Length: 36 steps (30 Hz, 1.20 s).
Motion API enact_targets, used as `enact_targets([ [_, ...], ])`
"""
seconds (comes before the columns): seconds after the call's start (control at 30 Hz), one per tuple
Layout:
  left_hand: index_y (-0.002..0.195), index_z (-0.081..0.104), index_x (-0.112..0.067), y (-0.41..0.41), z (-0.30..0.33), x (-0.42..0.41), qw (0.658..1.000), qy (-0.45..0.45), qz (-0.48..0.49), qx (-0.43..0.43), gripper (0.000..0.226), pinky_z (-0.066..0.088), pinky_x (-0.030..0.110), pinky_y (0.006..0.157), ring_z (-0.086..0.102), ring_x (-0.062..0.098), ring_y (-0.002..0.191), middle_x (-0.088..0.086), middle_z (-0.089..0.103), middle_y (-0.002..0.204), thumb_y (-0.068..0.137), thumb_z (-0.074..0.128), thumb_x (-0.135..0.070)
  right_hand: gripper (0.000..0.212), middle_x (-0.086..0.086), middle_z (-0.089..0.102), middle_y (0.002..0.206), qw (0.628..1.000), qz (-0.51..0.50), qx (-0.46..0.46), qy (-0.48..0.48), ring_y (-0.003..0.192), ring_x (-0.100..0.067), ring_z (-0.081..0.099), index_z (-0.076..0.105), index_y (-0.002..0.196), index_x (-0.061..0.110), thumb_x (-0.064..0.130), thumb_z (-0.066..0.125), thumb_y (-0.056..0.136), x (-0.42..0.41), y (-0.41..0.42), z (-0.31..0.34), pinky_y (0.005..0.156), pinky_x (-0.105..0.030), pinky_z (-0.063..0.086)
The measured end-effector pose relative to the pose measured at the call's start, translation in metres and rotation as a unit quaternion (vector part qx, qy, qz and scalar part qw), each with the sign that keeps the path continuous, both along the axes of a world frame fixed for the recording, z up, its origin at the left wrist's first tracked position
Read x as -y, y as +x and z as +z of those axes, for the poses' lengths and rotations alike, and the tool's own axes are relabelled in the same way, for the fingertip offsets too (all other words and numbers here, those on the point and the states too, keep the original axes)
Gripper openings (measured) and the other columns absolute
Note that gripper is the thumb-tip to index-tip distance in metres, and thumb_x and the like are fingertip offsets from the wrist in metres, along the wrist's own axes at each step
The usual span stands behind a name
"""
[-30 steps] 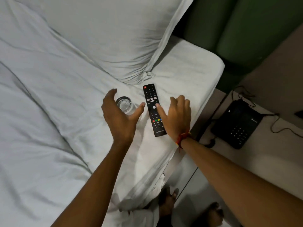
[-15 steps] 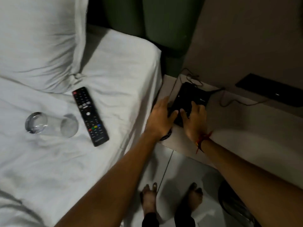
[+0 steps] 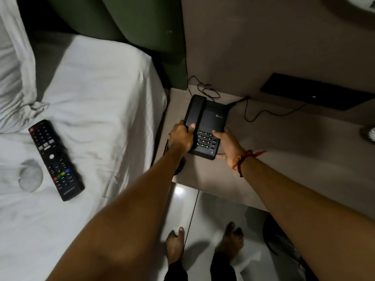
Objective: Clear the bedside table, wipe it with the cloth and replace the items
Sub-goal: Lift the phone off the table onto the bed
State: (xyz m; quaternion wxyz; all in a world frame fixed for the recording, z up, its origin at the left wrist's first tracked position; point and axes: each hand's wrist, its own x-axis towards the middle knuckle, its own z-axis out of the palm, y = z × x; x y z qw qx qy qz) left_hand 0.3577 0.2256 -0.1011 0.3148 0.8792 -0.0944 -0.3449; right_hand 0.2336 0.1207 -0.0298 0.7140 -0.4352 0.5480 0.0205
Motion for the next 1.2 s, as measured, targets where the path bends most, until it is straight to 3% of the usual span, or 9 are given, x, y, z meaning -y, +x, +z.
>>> enact_targets([
  [0.13, 0.108, 0.059, -0.013, -0.018, 0.041, -0.004, 0.999, 0.002, -0.02, 0.025, 0.048, 0.055, 0.056, 0.095, 0.065, 0.034, 0.106, 0.015, 0.065, 0.109, 0.095, 0.049, -0.059, 0.04, 0.003, 0.063, 0.109, 1.0, 0.005, -0.012, -0.002, 0.088, -0.017, 0.06, 0.048, 0.137, 0.028, 0.024, 0.058, 0.098, -0.002, -0.007, 0.007, 0.084, -0.047, 0.051],
  [0.23, 0.124, 0.057, -0.005, -0.029, 0.068, -0.007, 0.998, -0.006, -0.046, 0.049, 0.041, 0.048, 0.057, 0.102, 0.056, 0.041, 0.115, 0.022, 0.057, 0.12, 0.103, 0.046, -0.039, 0.047, -0.001, 0.062, 0.128, 0.999, 0.016, -0.032, -0.002, 0.109, -0.025, 0.061, 0.049, 0.139, 0.027, 0.03, 0.064, 0.094, -0.002, -0.016, 0.023, 0.091, -0.054, 0.053],
  [0.33, 0.132, 0.053, -0.007, -0.031, 0.101, -0.009, 0.996, -0.018, -0.058, 0.068, 0.041, 0.048, 0.055, 0.103, 0.055, 0.04, 0.116, 0.02, 0.055, 0.123, 0.104, 0.045, -0.037, 0.038, 0.0, 0.064, 0.119, 0.999, 0.015, -0.01, -0.034, 0.098, -0.016, 0.062, 0.055, 0.133, 0.024, 0.027, 0.063, 0.096, -0.004, -0.019, 0.049, 0.071, -0.039, 0.056],
  [0.43, 0.141, 0.05, -0.009, -0.023, 0.141, -0.015, 0.991, -0.04, -0.071, 0.103, 0.043, 0.046, 0.048, 0.107, 0.052, 0.035, 0.119, 0.018, 0.054, 0.127, 0.106, 0.045, -0.034, 0.03, 0.005, 0.066, 0.102, 0.996, 0.008, 0.024, -0.081, 0.087, -0.008, 0.061, 0.06, 0.128, 0.02, 0.02, 0.058, 0.098, -0.013, -0.012, 0.082, 0.066, -0.032, 0.053],
  [0.6, 0.152, 0.041, -0.01, 0.006, 0.187, -0.032, 0.982, -0.051, -0.059, 0.172, 0.054, 0.042, 0.048, 0.11, 0.046, 0.035, 0.127, 0.018, 0.052, 0.135, 0.107, 0.04, -0.04, 0.022, 0.001, 0.068, 0.115, 0.993, 0.008, 0.059, -0.101, 0.103, -0.016, 0.065, 0.063, 0.118, 0.031, 0.025, 0.059, 0.097, -0.028, 0.018, 0.135, 0.063, -0.034, 0.055],
  [0.77, 0.149, 0.044, -0.004, 0.066, 0.22, -0.079, 0.97, -0.067, -0.011, 0.233, 0.048, 0.039, 0.047, 0.108, 0.047, 0.039, 0.123, 0.022, 0.056, 0.13, 0.108, 0.038, -0.029, 0.031, 0.003, 0.069, 0.12, 0.991, 0.027, 0.099, -0.082, 0.107, -0.017, 0.065, 0.063, 0.124, 0.03, 0.024, 0.064, 0.094, -0.065, 0.082, 0.17, 0.081, -0.048, 0.059],
  [0.93, 0.149, 0.046, -0.006, 0.127, 0.229, -0.13, 0.966, -0.059, 0.033, 0.251, 0.047, 0.034, 0.042, 0.109, 0.045, 0.036, 0.127, 0.02, 0.057, 0.13, 0.109, 0.036, -0.028, 0.037, 0.003, 0.067, 0.12, 0.984, 0.066, 0.157, -0.061, 0.103, -0.014, 0.066, 0.058, 0.133, 0.026, 0.018, 0.061, 0.097, -0.111, 0.139, 0.177, 0.067, -0.036, 0.059],
  [1.1, 0.134, 0.057, -0.012, 0.166, 0.212, -0.168, 0.971, -0.085, 0.039, 0.22, 0.047, 0.048, 0.048, 0.099, 0.06, 0.036, 0.116, 0.014, 0.067, 0.123, 0.105, 0.028, -0.037, 0.031, 0.013, 0.065, 0.099, 0.977, 0.107, 0.17, -0.064, 0.087, -0.007, 0.068, 0.059, 0.128, 0.015, 0.01, 0.06, 0.097, -0.138, 0.172, 0.166, 0.053, -0.024, 0.058],
  [1.2, 0.141, 0.054, -0.013, 0.169, 0.213, -0.171, 0.977, -0.093, 0.04, 0.188, 0.04, 0.044, 0.034, 0.101, 0.059, 0.034, 0.124, 0.014, 0.065, 0.132, 0.11, 0.032, -0.026, 0.033, 0.008, 0.065, 0.113, 0.978, 0.107, 0.167, -0.063, 0.096, -0.01, 0.067, 0.055, 0.13, 0.019, 0.01, 0.056, 0.099, -0.14, 0.172, 0.161, 0.063, -0.026, 0.059],
])
